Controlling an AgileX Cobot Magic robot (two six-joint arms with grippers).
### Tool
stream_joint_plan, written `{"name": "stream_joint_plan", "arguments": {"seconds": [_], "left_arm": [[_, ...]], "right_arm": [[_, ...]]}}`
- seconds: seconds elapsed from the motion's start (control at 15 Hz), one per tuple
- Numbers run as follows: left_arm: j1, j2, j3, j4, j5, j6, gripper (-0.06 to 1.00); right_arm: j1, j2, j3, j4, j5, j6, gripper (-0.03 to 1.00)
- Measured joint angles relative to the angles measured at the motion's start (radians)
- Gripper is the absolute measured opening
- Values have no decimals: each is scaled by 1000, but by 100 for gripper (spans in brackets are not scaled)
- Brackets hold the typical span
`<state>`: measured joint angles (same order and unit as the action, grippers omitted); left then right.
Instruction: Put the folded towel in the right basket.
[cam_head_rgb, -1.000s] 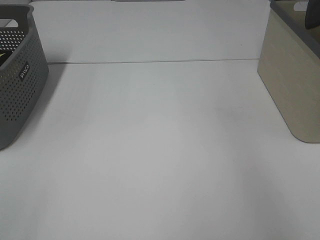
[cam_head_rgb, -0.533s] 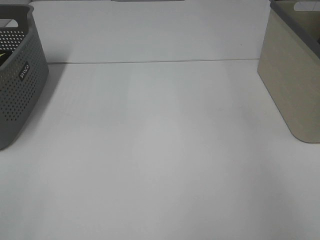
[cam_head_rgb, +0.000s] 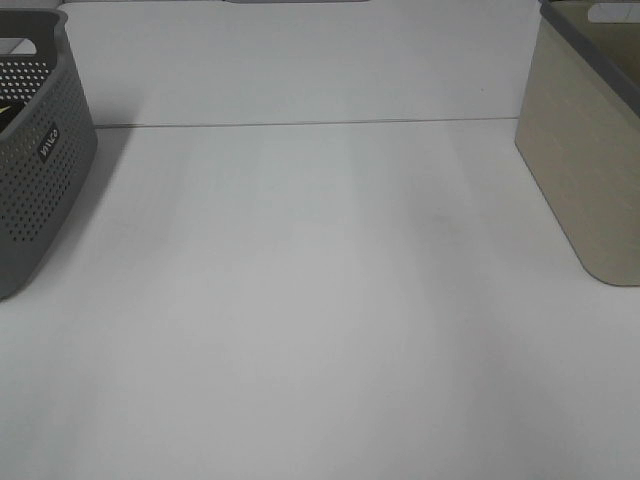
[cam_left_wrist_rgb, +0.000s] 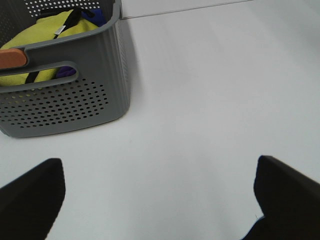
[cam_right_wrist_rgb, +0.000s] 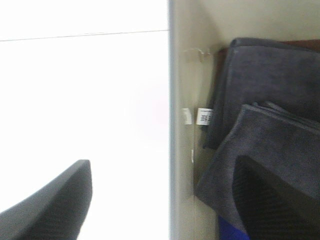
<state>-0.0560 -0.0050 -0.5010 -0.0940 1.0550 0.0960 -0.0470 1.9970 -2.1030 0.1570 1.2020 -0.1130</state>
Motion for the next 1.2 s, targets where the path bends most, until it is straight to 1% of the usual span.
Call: {"name": "stream_joint_plan", "arguments": {"seconds": [0.13, 0.2, 0.4, 0.53, 0.73, 0.93, 1.2], "left_arm": [[0, 0, 0, 0, 0, 0, 98], [0, 0, 0, 0, 0, 0, 98], [0, 0, 0, 0, 0, 0, 98], [0, 0, 0, 0, 0, 0, 98], [0, 0, 0, 0, 0, 0, 98], [0, 0, 0, 0, 0, 0, 98], [0, 0, 0, 0, 0, 0, 98]], "right_arm": [[68, -31, 0, -26, 12, 6, 73], [83, -46, 0, -35, 14, 21, 73], [91, -83, 0, -57, 19, 69, 73], [91, -187, 73, -80, 18, 77, 73], [91, -330, 241, -126, 18, 78, 73], [91, -511, 538, -157, 16, 78, 73], [91, -756, 976, -157, 16, 79, 73]]}}
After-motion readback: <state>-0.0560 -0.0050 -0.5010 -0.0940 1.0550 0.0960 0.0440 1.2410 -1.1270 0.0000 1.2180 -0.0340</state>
